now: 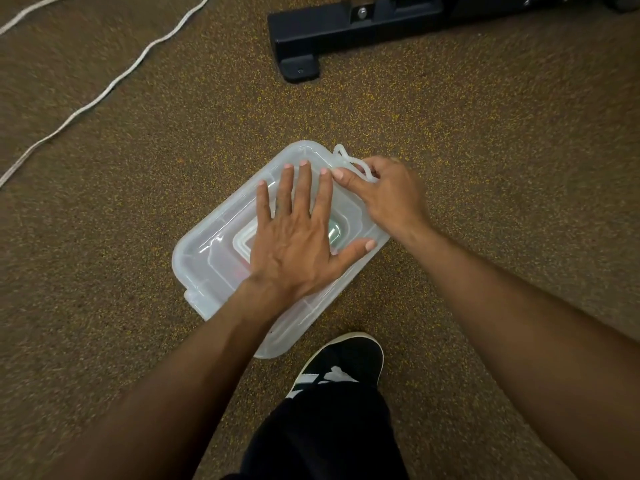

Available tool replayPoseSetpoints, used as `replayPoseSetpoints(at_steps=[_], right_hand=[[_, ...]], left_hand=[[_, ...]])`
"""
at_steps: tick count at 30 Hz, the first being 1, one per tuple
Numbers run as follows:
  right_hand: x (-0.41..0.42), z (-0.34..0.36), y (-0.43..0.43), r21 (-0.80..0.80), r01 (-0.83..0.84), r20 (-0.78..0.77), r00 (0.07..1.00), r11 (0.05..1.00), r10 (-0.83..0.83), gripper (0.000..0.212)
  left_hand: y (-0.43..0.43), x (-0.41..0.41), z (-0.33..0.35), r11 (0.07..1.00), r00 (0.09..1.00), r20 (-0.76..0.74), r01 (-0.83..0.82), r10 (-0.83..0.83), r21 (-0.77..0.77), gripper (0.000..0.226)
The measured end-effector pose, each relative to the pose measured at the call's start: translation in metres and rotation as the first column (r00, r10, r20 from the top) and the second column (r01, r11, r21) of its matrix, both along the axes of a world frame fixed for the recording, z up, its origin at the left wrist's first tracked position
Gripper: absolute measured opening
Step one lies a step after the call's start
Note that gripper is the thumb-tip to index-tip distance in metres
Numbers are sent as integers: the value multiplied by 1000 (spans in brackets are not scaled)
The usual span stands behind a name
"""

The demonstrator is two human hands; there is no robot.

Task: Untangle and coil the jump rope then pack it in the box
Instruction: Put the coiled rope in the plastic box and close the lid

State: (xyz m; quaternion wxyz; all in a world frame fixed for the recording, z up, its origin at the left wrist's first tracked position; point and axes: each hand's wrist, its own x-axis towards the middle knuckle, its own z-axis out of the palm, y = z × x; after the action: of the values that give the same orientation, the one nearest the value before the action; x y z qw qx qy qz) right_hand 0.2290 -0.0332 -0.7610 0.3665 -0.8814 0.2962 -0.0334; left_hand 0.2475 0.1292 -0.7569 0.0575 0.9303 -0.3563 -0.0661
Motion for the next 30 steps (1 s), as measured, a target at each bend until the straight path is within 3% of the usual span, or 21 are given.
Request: replayPoseSetpoints(at_steps=[6,9,17,26,30], right_hand=[[-7,5,2,154,-5,-15,1000,988,8,41],[-11,7,0,171,-38,-35,998,985,44,42],[-11,6,7,-33,-67,-52,996,997,66,37],[-17,3,15,-21,-99,-32,995,995,98,49],[-22,18,23,-186,-160,3,986,969,164,55]], left_hand=[[-3,-1,2,999,1000,-8,5,-5,42,131],[-4,0,2,999,1000,-13,-6,7,45,129],[-5,-1,1,999,1000,1,-8,8,39,129],[-1,-3,2,999,1000,-1,-4,4,-34,126],[11,-2,7,976,997,-70,27,-43,-214,97]])
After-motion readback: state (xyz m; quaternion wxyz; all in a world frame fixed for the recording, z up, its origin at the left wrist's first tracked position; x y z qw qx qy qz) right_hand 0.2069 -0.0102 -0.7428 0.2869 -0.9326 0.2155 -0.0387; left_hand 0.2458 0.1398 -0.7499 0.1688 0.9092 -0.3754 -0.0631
